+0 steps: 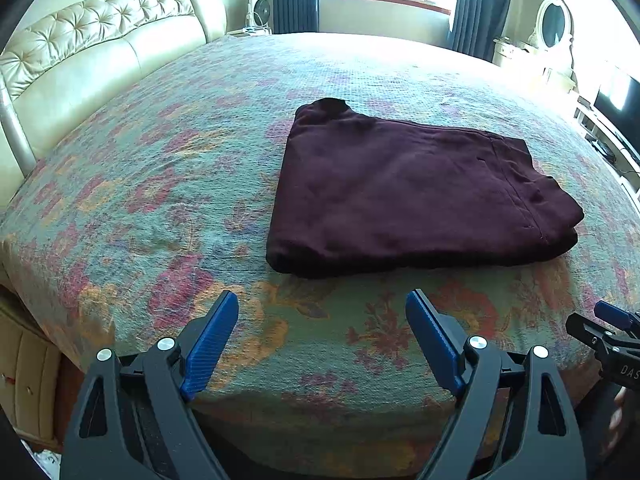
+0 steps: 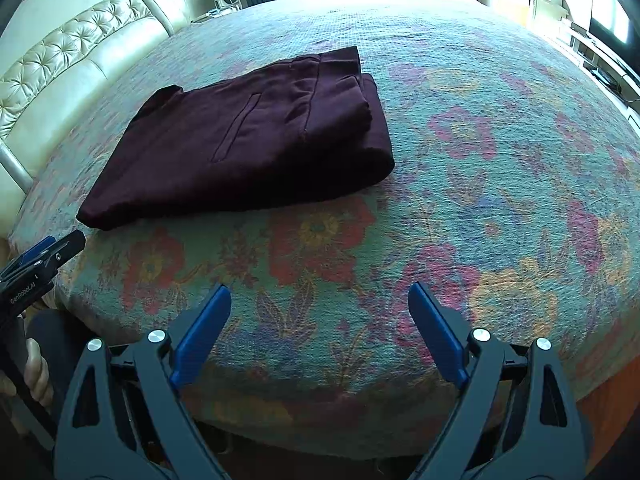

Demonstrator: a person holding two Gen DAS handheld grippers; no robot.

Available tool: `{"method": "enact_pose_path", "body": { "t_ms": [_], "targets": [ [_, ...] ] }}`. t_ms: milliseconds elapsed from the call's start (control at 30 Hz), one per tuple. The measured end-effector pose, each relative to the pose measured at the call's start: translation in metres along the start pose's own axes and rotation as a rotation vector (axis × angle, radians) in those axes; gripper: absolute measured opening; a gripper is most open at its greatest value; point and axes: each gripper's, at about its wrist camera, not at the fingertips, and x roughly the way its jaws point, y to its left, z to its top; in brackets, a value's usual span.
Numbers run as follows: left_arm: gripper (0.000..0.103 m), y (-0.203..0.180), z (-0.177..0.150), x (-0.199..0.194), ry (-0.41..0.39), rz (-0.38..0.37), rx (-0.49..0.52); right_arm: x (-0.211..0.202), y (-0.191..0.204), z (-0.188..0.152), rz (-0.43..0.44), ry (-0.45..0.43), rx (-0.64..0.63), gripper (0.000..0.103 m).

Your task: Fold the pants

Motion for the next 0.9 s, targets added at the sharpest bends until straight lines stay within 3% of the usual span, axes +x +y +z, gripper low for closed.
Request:
{"method": "enact_pose_path", "body": {
  "t_ms": [900],
  "targets": [
    [0.085,0.0,-0.0013,0.0013,0.012,0.016,-0.005,0.0048,0.0051,-0.0033,0.006,0.024,-0.012,0.09]
  ]
}}
